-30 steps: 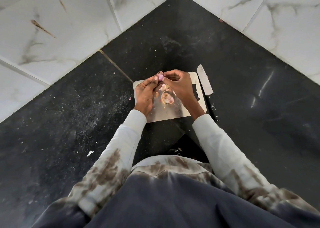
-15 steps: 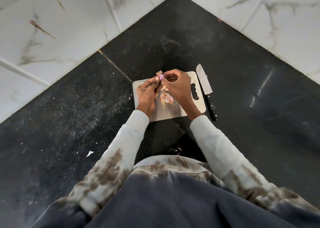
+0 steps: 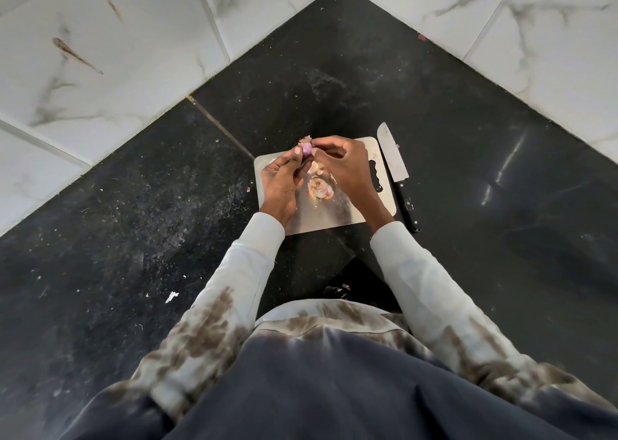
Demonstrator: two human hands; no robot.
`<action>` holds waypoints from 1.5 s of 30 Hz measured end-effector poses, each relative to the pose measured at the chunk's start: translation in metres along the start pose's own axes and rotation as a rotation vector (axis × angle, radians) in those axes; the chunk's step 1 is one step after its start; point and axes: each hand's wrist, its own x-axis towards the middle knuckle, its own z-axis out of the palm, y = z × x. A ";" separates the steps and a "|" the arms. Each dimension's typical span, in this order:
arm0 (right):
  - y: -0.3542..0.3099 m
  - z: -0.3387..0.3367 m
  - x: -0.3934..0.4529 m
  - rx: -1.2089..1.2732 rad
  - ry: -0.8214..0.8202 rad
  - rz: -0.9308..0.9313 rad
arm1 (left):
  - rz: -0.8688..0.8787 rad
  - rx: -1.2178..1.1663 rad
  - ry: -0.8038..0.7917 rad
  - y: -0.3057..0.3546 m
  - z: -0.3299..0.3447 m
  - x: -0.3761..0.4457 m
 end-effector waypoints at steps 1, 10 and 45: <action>0.000 0.000 0.001 0.010 -0.003 0.004 | -0.008 -0.003 0.010 0.001 0.000 0.000; 0.001 0.005 0.005 -0.062 0.091 0.031 | 0.017 0.059 -0.050 0.005 0.003 -0.007; 0.002 0.002 0.002 -0.096 0.083 0.002 | 0.187 0.398 -0.093 -0.003 -0.009 0.007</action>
